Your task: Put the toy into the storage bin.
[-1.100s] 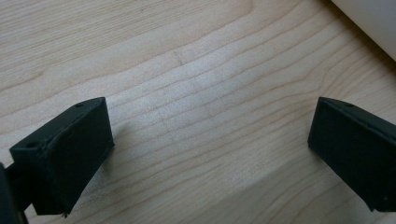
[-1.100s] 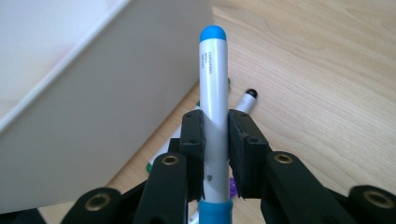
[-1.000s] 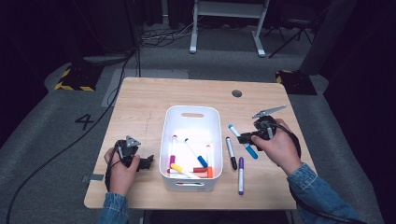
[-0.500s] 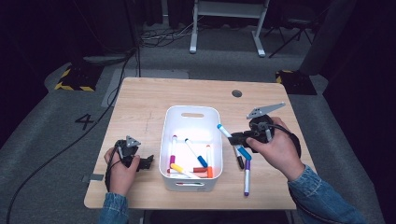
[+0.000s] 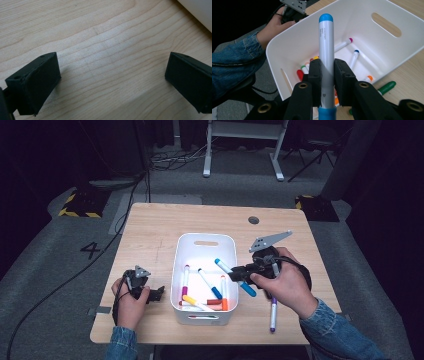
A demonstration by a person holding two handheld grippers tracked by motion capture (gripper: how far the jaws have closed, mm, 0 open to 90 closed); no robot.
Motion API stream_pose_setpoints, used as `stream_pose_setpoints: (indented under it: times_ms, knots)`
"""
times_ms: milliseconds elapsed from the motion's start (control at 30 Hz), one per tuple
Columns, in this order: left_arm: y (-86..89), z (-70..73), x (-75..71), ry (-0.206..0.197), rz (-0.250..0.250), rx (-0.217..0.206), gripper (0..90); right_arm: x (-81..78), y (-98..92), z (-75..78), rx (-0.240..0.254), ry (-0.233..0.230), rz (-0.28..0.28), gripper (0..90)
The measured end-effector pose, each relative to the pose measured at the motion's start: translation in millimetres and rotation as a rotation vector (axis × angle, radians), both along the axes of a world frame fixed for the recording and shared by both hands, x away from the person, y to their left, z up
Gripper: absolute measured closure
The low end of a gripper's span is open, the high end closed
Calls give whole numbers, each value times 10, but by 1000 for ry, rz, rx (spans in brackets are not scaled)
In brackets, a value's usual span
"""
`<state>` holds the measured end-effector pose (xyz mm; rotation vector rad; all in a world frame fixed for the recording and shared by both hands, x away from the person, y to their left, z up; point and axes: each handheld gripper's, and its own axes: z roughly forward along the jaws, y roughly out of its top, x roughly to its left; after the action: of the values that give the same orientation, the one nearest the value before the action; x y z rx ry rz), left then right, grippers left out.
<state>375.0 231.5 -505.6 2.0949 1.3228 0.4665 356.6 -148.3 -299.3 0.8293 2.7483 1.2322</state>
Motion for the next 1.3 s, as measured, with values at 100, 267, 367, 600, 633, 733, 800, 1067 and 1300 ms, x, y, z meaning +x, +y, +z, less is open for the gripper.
stream_pose_setpoints:
  times_ms: [100, 267, 367, 600, 633, 733, 800, 1067, 1300]
  knots:
    - [-1, -1, 0, 0, 1, -1, 1, -35, 97, 23, 6, 2, 21, 771]
    - [-1, 0, 0, 0, 1, -1, 1, -63, 234, 7, 16, 0, 63, 771]
    - [0, 0, 0, 0, 0, 0, 1, -74, 316, -41, 18, 9, 80, 771]
    - [-1, 0, 0, 0, 1, -2, 1, -35, 406, -244, -29, 31, 107, 771]
    - [-1, -1, 0, 1, 0, -2, 1, -40, 410, -266, -40, 46, 96, 771]
    - [0, -1, 0, 1, 0, -2, 1, -37, 415, -330, -53, 61, 101, 771]
    - [0, 0, 0, 0, -1, -1, 1, -40, 429, -372, -65, 63, 109, 770]
    - [0, 0, 0, 0, -1, -1, 1, -33, 299, -349, 39, 6, 84, 480]
    - [0, -1, 0, 0, 0, -1, 1, -19, -81, -176, 80, -51, 9, 477]
